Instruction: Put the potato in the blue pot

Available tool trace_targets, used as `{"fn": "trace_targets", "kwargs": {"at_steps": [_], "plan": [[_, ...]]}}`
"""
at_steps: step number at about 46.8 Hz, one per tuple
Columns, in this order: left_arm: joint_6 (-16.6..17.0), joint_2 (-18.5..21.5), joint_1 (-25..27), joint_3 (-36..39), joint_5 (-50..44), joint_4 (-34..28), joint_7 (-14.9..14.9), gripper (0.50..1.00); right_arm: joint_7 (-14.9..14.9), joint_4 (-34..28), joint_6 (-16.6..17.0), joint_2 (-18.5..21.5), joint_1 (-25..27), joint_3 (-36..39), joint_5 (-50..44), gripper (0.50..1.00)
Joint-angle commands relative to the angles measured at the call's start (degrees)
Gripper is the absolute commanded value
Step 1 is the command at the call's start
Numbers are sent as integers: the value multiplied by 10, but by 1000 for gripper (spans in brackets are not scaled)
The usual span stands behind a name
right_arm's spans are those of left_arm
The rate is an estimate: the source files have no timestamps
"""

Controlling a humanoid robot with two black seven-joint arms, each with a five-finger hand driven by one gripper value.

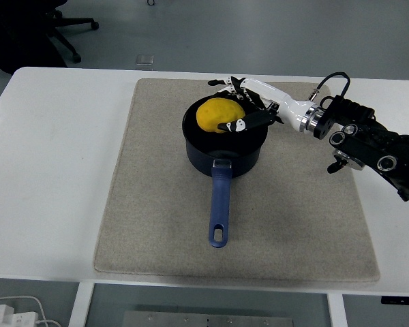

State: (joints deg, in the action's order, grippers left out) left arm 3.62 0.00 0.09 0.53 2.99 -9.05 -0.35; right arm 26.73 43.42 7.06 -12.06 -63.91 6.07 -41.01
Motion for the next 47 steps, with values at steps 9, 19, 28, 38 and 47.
{"fn": "trace_targets", "kwargs": {"at_steps": [9, 19, 28, 38, 47], "plan": [[0, 0, 0, 0, 0, 0, 0, 996, 0, 0, 1, -1, -2, 0, 0, 905], [0, 0, 0, 0, 0, 0, 0, 996, 0, 0, 0, -2, -5, 0, 0, 909], [0, 0, 0, 0, 0, 0, 0, 996, -1, -1, 5, -5, -9, 24, 0, 911], [0, 0, 0, 1, 0, 0, 0, 996, -8, -9, 8, -17, -25, 26, 0, 926], [0, 0, 0, 0, 0, 0, 0, 996, -8, -17, 8, -19, -19, 65, 43, 926]]}}
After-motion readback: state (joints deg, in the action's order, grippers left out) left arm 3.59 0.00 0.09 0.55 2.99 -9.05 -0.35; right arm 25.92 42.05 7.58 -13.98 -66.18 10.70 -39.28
